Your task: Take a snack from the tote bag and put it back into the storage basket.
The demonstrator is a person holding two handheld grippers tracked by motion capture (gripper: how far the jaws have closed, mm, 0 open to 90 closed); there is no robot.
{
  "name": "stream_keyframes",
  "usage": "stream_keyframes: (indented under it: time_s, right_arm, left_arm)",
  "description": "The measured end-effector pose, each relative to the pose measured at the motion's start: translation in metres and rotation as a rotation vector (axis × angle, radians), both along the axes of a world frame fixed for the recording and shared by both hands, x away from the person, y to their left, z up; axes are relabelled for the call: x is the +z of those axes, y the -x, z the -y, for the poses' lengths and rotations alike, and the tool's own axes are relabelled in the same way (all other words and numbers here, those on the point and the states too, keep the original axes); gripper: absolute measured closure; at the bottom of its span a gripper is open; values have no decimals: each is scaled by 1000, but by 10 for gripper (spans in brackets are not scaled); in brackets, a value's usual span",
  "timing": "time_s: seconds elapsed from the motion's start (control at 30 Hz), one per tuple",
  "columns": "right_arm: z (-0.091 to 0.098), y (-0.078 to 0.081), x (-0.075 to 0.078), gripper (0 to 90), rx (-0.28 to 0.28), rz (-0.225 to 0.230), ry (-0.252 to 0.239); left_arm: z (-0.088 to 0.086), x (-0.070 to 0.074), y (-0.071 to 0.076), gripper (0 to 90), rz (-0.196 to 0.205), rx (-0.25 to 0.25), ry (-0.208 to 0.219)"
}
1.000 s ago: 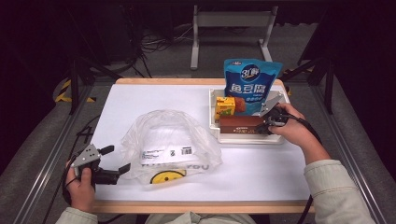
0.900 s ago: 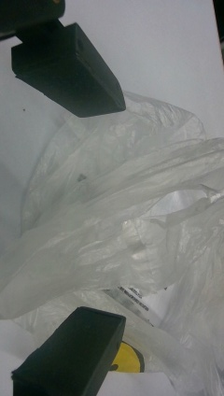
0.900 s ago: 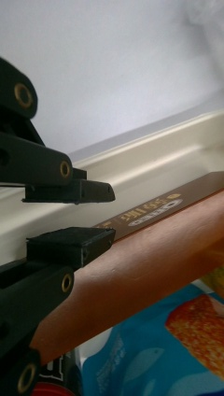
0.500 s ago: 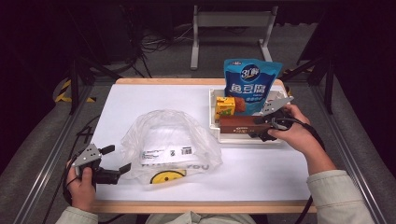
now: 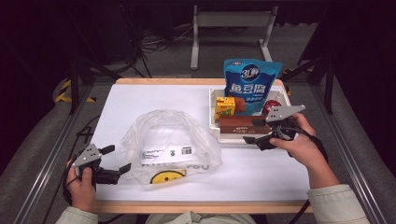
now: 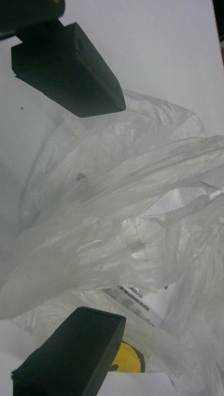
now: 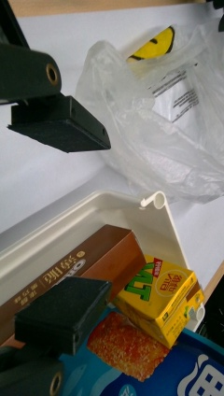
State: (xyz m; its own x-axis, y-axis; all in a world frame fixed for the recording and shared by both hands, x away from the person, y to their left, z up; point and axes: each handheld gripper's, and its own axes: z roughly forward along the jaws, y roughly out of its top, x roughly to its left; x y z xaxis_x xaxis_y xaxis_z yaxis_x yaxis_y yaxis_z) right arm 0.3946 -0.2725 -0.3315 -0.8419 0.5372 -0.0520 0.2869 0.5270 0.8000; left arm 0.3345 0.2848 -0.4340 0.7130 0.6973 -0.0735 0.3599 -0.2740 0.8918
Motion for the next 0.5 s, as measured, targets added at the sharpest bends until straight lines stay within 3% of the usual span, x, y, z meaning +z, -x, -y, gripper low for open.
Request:
stream_keyframes:
  time_s: [0.23,0.5]
  right_arm:
    - [-3,12,-6,251,-23,4,-45]
    - [-6,19,-23,224,-28,14,-49]
  left_arm:
    - [0,1,1,24,2,-1,-1]
    - [-1,1,2,23,8,-7,-3]
